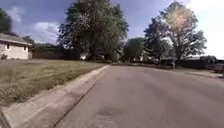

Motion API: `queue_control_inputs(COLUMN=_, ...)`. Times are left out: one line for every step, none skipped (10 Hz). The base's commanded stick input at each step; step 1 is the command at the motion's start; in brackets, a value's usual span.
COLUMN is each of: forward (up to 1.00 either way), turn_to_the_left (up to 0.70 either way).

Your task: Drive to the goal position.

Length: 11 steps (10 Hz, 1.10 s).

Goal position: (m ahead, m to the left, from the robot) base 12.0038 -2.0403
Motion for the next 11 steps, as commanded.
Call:
queue_control_inputs(forward=1.00, turn_to_the_left=-0.26)
queue_control_inputs(forward=1.00, turn_to_the_left=0.00)
queue_control_inputs(forward=1.00, turn_to_the_left=0.00)
queue_control_inputs(forward=1.00, turn_to_the_left=0.00)
queue_control_inputs(forward=1.00, turn_to_the_left=0.00)
queue_control_inputs(forward=1.00, turn_to_the_left=0.00)
queue_control_inputs(forward=1.00, turn_to_the_left=0.00)
queue_control_inputs(forward=1.00, turn_to_the_left=0.00)
queue_control_inputs(forward=1.00, turn_to_the_left=0.00)
queue_control_inputs(forward=1.00, turn_to_the_left=0.00)
queue_control_inputs(forward=1.00, turn_to_the_left=0.00)
